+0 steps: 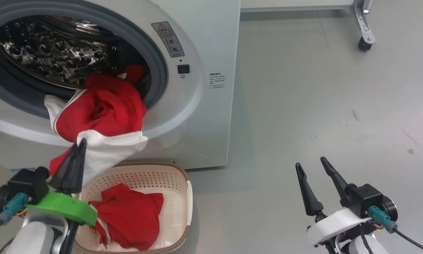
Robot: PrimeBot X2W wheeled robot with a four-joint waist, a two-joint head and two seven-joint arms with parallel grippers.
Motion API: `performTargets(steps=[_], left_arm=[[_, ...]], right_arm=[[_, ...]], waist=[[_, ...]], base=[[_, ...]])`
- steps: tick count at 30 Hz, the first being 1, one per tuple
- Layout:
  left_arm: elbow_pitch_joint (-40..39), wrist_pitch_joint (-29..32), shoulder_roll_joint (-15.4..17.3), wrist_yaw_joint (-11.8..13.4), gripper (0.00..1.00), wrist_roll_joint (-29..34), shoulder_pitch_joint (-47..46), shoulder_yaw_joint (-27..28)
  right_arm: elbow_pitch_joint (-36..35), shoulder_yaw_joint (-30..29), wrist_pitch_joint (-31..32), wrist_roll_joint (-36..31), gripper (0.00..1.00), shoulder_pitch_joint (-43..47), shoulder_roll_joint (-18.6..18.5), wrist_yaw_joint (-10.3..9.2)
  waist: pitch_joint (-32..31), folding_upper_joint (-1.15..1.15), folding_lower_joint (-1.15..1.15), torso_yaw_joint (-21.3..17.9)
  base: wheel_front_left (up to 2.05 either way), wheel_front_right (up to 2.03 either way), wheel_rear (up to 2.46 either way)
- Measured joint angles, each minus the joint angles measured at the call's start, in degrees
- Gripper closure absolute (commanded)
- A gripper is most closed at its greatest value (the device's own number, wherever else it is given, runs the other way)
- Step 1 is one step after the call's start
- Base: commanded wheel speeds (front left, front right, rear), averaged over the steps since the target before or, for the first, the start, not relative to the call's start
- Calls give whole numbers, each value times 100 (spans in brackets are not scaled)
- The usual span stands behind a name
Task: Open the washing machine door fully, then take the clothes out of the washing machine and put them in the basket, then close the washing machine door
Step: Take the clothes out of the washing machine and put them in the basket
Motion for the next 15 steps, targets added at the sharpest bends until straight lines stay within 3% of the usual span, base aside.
performTargets(steps=[9, 15], left_arm=[[-1377, -2, -175, 127, 100, 512, -12, 721], [-1840, -19, -316, 176, 100, 648, 3, 951]], right_arm=[[-24, 1, 0, 0, 0, 5, -19, 0], [-26, 34, 0, -1, 0, 4, -22, 0]], waist=[[10, 0, 0, 70], [5, 0, 0, 68]], base=[[0, 0, 0], [0, 0, 0]])
